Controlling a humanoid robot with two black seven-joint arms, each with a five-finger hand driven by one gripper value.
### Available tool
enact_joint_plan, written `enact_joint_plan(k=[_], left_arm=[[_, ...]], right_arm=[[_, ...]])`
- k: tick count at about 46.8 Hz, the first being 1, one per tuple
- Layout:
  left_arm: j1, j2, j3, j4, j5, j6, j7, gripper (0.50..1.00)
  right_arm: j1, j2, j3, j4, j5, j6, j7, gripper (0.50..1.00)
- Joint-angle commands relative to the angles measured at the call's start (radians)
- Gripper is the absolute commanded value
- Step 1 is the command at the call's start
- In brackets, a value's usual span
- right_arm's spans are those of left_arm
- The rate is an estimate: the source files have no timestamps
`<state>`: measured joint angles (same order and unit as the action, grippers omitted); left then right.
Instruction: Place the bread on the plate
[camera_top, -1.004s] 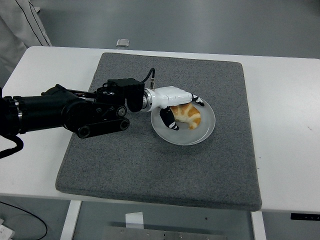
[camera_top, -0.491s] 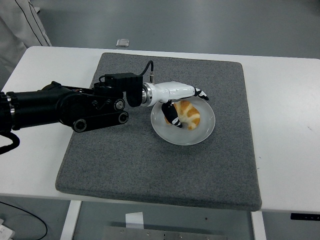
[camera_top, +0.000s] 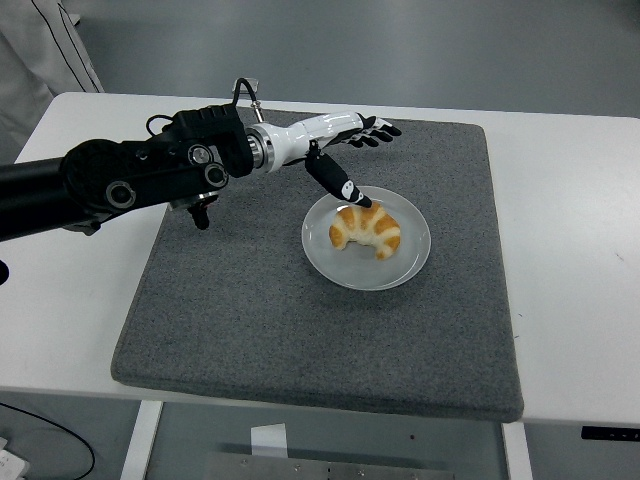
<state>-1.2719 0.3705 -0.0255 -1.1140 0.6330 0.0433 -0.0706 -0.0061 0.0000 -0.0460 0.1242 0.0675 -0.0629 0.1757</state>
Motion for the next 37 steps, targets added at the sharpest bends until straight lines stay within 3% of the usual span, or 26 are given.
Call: enact_joint_plan(k=[1, 21, 31, 37], left_arm=[[0.002, 0.019, -0.017, 0.002, -0.042, -0.008, 0.000, 0.999], [0.045, 0.100, -0.152, 0.040, -0.246, -0.025, 0.000, 1.000], [0.137, 0.117, -0.306, 0.060, -0.345, -0.031, 0.000, 1.000], [0.215, 0.119, -0.431, 0.060, -0.351, -0.088, 0.002, 1.000]], right_arm=[[0.000, 0.000, 0.000, 0.000, 0.000, 0.000, -0.001, 0.932], [0.000, 0.000, 0.000, 0.000, 0.000, 0.000, -0.001, 0.932], [0.000, 0.000, 0.000, 0.000, 0.000, 0.000, -0.001, 0.932], [0.000, 0.000, 0.000, 0.000, 0.000, 0.000, -0.001, 0.932]])
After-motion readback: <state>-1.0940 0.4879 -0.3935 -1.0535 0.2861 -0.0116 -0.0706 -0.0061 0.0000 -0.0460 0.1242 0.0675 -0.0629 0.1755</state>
